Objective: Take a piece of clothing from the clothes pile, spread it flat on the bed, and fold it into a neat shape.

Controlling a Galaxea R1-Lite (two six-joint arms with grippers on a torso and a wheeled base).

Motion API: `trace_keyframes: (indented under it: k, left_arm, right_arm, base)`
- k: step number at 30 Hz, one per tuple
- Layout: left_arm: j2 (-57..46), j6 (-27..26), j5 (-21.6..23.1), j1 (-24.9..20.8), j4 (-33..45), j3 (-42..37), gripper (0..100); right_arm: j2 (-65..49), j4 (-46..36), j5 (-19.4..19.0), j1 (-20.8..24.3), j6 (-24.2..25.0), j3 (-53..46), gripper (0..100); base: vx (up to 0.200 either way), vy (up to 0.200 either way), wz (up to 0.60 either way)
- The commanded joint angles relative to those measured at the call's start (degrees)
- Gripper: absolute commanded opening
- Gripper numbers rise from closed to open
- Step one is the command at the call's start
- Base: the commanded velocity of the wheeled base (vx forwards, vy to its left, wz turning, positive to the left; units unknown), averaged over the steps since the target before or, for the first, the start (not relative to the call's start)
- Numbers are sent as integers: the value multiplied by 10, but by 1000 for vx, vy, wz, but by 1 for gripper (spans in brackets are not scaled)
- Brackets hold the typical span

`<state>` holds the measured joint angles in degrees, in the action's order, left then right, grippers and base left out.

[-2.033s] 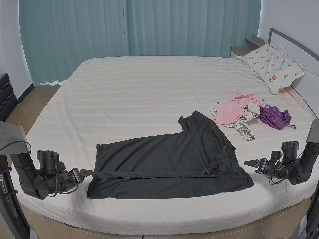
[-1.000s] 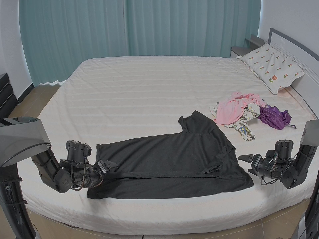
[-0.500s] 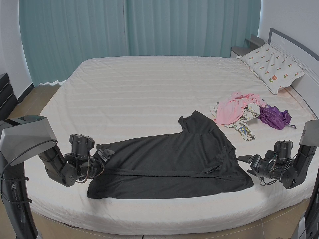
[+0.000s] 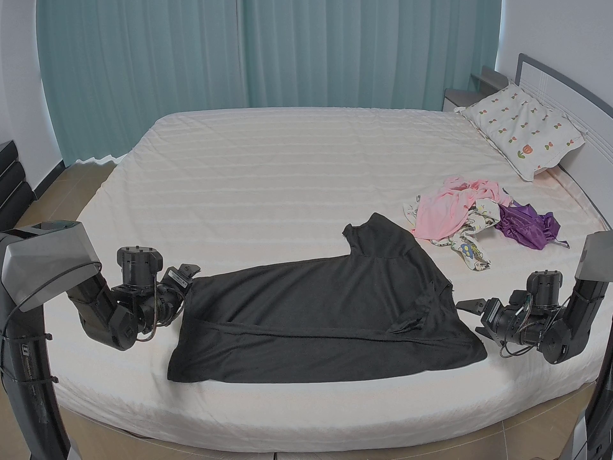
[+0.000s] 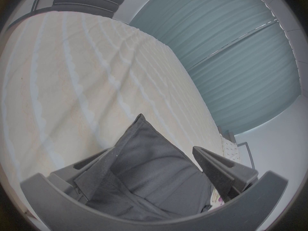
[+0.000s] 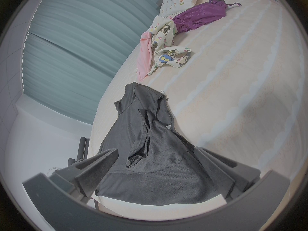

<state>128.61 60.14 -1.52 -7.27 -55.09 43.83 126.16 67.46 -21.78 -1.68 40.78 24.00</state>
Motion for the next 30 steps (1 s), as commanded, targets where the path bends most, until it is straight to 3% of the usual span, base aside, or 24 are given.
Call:
trace_keyframes:
  k: [1,5,8,20,30]
  left_arm:
    - [-32,-49,68,37,2,-30,100]
    - [-37,-131,161,68,-1,-63,100]
    - [-30,-187,192,76,-3,-83,100]
    - [20,-334,202,70,-3,-81,100]
    - [20,-342,205,52,-17,-78,100]
  right_arm:
    - [2,0,0,0,0,0,100]
    - [3,-1,0,0,-1,-1,100]
    - [3,0,0,0,-1,-1,100]
    - [6,1,0,5,-3,-16,100]
    - [32,66,4,12,-3,-35,100]
  base:
    - [0,0,0]
    - [0,0,0]
    - [0,0,0]
    - [0,0,0]
    - [0,0,0]
